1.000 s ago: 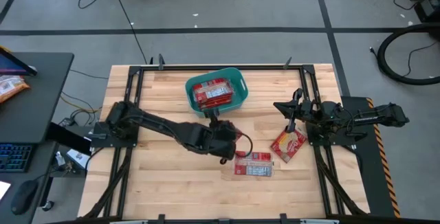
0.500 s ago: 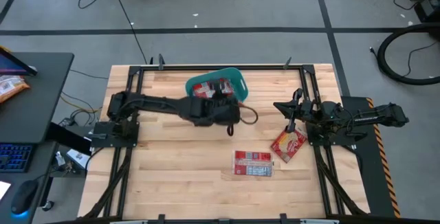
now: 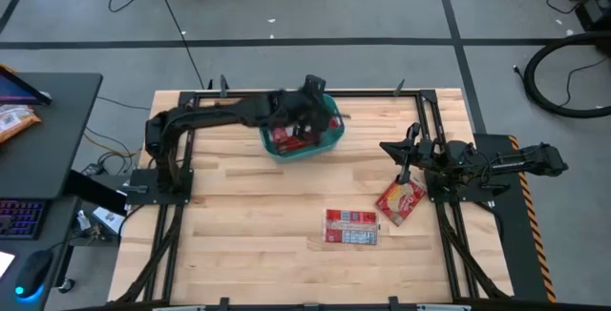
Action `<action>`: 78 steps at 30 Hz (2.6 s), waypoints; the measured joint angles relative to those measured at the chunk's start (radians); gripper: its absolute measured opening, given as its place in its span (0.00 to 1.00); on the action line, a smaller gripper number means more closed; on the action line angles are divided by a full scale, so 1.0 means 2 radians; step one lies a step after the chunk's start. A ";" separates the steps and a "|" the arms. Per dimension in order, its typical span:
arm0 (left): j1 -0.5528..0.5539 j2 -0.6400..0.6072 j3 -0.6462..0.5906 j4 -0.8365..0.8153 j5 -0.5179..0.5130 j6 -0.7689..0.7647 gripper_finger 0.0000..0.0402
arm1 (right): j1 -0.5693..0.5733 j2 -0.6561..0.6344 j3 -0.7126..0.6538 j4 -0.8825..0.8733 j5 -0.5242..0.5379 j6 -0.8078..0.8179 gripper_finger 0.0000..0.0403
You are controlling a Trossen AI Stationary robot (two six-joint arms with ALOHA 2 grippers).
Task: Sort popcorn bags into baskets
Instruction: Put the top left red popcorn bag into the green bin, then put the bottom red popcorn bag into the green bin
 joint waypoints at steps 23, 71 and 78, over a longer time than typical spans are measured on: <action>0.084 0.000 -0.004 -0.304 0.060 -0.048 0.07 | 0.000 0.002 0.000 -0.001 0.000 0.000 0.05; -0.283 0.173 -0.003 0.061 0.096 -0.616 0.35 | 0.000 0.007 0.000 0.001 0.000 0.000 0.05; -0.292 0.214 -0.002 0.132 0.099 -0.653 0.35 | 0.000 0.006 0.000 -0.001 0.000 0.000 0.05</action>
